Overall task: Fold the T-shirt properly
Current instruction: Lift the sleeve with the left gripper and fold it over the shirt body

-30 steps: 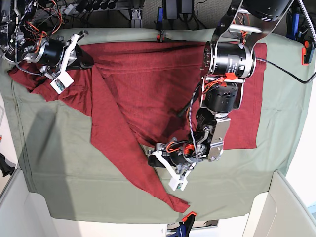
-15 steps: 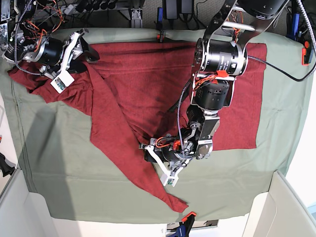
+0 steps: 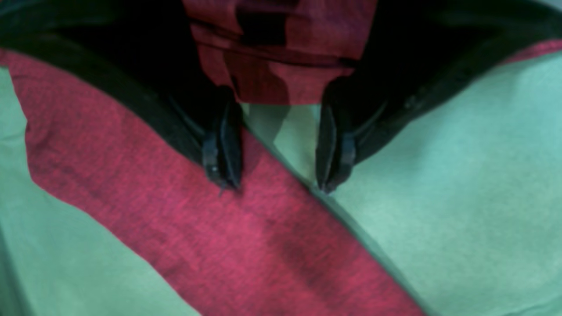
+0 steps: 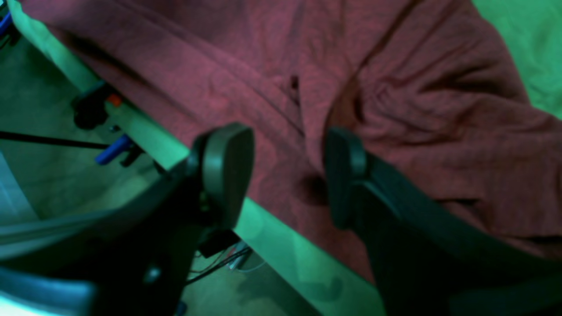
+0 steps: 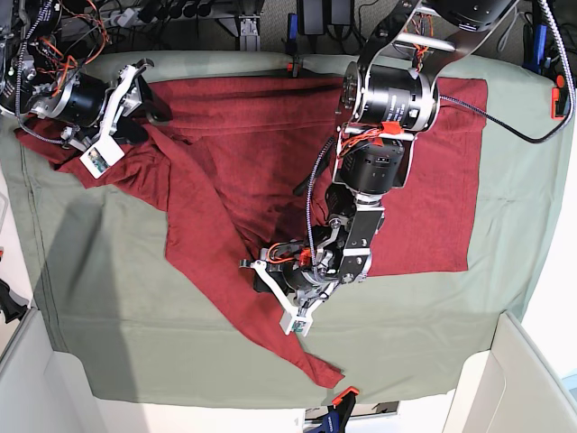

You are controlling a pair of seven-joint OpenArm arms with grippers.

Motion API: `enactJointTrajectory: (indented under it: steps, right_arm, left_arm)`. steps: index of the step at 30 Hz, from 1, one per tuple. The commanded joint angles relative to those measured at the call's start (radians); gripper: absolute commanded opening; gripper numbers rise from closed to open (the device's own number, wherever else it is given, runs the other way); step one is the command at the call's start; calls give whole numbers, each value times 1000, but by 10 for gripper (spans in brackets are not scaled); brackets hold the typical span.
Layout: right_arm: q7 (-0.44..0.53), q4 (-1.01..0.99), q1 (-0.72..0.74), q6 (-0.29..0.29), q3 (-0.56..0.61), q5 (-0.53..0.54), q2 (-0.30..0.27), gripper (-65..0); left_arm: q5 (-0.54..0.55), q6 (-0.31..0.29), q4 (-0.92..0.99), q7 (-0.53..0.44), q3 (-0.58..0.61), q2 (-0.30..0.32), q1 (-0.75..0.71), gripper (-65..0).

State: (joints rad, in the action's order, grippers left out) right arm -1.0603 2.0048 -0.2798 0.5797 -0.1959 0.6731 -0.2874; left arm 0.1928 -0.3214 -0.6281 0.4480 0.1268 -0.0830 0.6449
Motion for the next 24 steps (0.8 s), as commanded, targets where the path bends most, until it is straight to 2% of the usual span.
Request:
enactJointTrajectory:
  steps: [1, 6, 8, 13, 19, 22, 24]
  right_arm:
    - [16, 19, 4, 0, -10, 16, -9, -346]
    - [16, 19, 5, 0, -19, 23, -9, -346]
    - [16, 21, 5, 0, -19, 23, -9, -347]
    - [16, 21, 5, 0, -19, 23, -9, -346]
    - [17, 23, 5, 0, -19, 23, -9, -346]
    - [18, 23, 5, 0, -23, 23, -9, -346]
    - [21, 23, 5, 0, -26, 23, -9, -347]
  left_arm:
    - [4, -3, -14, -6, -1, -7, 25, -347]
    - [-47, -3, -14, -11, -1, -37, -10, -356]
    - [-60, -3, -14, -15, -1, -42, -22, -419]
    - [-60, -12, -14, -14, -1, -41, -31, -643]
    - [-38, -161, -25, 10, -2, -30, -1, -650]
    - [25, -209, -78, 67, -2, -31, 6, -650]
    - [49, -214, -128, 105, -2, -30, 6, -650]
